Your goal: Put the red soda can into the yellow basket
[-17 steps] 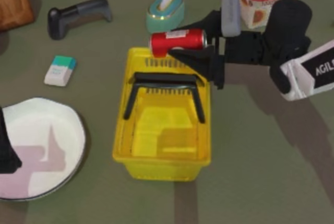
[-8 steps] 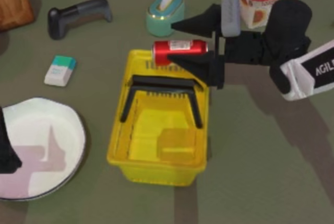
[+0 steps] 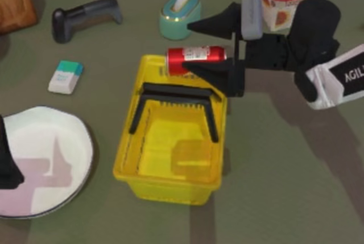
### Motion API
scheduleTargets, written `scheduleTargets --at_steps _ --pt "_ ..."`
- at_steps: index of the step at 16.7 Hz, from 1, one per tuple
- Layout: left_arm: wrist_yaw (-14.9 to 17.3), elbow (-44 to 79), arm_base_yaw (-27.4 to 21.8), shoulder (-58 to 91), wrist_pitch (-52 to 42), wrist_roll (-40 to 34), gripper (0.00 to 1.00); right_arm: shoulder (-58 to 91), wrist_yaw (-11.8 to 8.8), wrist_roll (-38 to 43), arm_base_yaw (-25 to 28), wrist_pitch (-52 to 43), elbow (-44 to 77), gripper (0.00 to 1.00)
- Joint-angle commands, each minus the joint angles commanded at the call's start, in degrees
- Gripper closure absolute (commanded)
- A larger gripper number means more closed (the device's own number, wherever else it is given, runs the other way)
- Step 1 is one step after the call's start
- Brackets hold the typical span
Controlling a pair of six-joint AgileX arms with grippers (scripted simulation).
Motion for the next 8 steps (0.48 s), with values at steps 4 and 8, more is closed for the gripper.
scheduleTargets --at_steps 4,8 --pt "1.1 6.2 -3.1 7.5 -6.3 3.3 0.00 -6.8 3.6 -0.5 -1.1 -3.9 -5.6 0.00" --pt "2.2 18.9 -8.5 22.4 -18.4 10.0 0.00 -20.0 11.1 -1.3 -3.6 -11.5 -15.8 0.00"
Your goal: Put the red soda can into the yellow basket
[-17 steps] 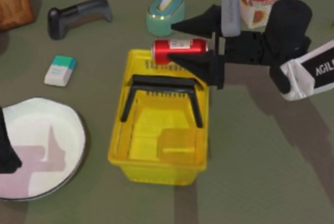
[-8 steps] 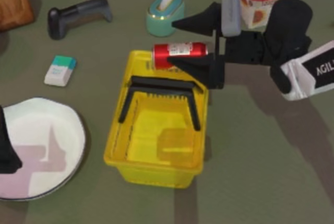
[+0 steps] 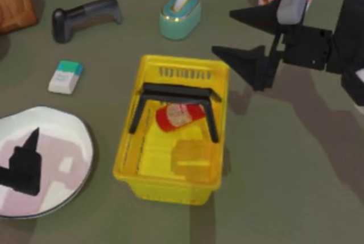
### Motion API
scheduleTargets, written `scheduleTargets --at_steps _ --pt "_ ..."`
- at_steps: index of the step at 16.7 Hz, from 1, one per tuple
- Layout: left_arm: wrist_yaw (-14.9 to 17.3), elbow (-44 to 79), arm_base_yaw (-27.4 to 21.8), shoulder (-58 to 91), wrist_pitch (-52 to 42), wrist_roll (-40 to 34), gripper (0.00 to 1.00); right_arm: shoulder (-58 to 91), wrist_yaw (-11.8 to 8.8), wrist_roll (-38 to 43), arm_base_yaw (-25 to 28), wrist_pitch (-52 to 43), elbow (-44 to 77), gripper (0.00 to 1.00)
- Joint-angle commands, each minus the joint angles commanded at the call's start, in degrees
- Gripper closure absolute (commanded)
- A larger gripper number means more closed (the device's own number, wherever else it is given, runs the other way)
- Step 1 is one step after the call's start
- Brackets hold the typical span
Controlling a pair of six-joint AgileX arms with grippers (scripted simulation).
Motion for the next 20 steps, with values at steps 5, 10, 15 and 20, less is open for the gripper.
scheduleTargets --at_steps 5,10,15,20 --pt "1.0 21.8 -8.3 25.0 -18.9 11.4 0.00 -23.6 12.7 -0.7 -4.0 -12.7 -15.7 0.00" --pt "1.1 46.8 -16.9 52.3 -38.0 24.3 0.00 -52.7 26.8 -0.8 -8.1 -26.8 -31.7 0.00" --pt "0.2 71.2 -24.0 76.8 -53.1 36.2 0.00 -82.9 39.9 -0.7 -11.5 -39.7 -44.9 0.00" --pt "-1.3 89.9 -28.7 93.8 -62.1 44.7 0.00 -104.8 49.1 -0.3 -13.7 -48.4 -52.9 0.00"
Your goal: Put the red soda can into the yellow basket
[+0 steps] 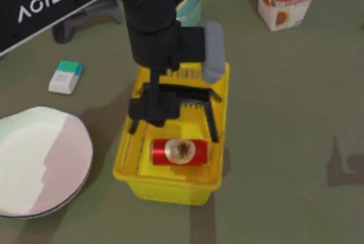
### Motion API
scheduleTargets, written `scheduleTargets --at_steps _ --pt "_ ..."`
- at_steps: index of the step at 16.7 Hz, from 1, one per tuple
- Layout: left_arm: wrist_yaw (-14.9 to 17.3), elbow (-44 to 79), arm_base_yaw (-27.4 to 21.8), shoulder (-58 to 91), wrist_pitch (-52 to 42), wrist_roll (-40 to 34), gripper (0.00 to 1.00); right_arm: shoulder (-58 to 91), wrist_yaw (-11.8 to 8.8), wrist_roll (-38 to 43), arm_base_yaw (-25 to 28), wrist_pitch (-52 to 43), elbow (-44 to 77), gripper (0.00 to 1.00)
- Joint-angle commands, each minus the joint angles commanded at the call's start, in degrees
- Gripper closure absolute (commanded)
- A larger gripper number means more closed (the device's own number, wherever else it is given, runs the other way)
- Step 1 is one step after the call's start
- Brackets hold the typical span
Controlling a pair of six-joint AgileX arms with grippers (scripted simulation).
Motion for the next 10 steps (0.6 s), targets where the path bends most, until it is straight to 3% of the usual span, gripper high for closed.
scheduleTargets --at_steps 4,10 --pt "-0.8 6.7 -1.4 5.7 -2.6 2.9 0.00 -6.9 3.1 0.2 -0.7 -2.6 -2.1 0.00" --pt "-0.8 6.6 -1.3 5.8 -2.4 3.0 0.00 -7.1 3.1 0.2 -0.7 -2.7 -2.2 0.00"
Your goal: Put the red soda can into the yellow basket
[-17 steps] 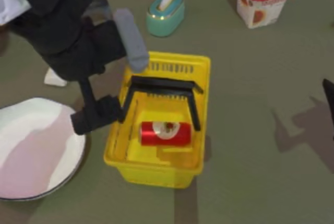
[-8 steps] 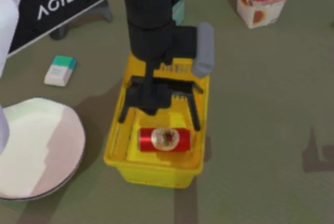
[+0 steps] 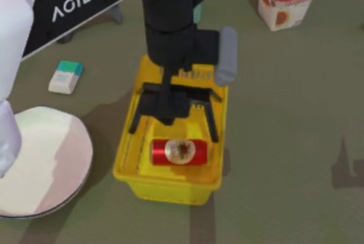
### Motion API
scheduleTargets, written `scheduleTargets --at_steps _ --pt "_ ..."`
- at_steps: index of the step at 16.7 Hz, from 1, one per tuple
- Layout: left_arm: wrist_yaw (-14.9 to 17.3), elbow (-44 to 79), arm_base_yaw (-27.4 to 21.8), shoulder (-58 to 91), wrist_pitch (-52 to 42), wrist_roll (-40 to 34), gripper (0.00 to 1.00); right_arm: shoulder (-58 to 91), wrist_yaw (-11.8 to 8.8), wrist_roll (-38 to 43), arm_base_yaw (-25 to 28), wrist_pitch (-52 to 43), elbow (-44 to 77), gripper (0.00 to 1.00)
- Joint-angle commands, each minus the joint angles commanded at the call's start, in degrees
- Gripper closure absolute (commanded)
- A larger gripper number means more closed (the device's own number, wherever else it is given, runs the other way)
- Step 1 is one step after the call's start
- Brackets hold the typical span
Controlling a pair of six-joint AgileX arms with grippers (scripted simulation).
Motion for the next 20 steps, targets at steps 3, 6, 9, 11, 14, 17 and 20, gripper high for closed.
scheduleTargets --at_steps 3,6,9,11,14,17,20 --pt "0.0 -2.8 -0.2 -0.2 2.5 0.1 0.00 0.0 0.0 0.0 0.0 0.0 0.0 0.00" --pt "0.0 -5.0 -0.2 -0.4 4.5 0.0 0.00 0.0 0.0 0.0 0.0 0.0 0.0 0.00" --pt "0.0 -5.0 -0.2 -0.4 4.5 0.0 0.00 0.0 0.0 0.0 0.0 0.0 0.0 0.00" --pt "0.0 -5.0 -0.2 -0.4 4.5 0.0 0.15 0.0 0.0 0.0 0.0 0.0 0.0 0.00" --pt "0.0 -5.0 -0.2 -0.4 4.5 0.0 0.38 0.0 0.0 0.0 0.0 0.0 0.0 0.00" --pt "0.0 -5.0 -0.2 -0.4 4.5 0.0 0.60 0.0 0.0 0.0 0.0 0.0 0.0 0.00" --pt "0.0 -5.0 -0.2 -0.4 4.5 0.0 0.83 0.0 0.0 0.0 0.0 0.0 0.0 0.00"
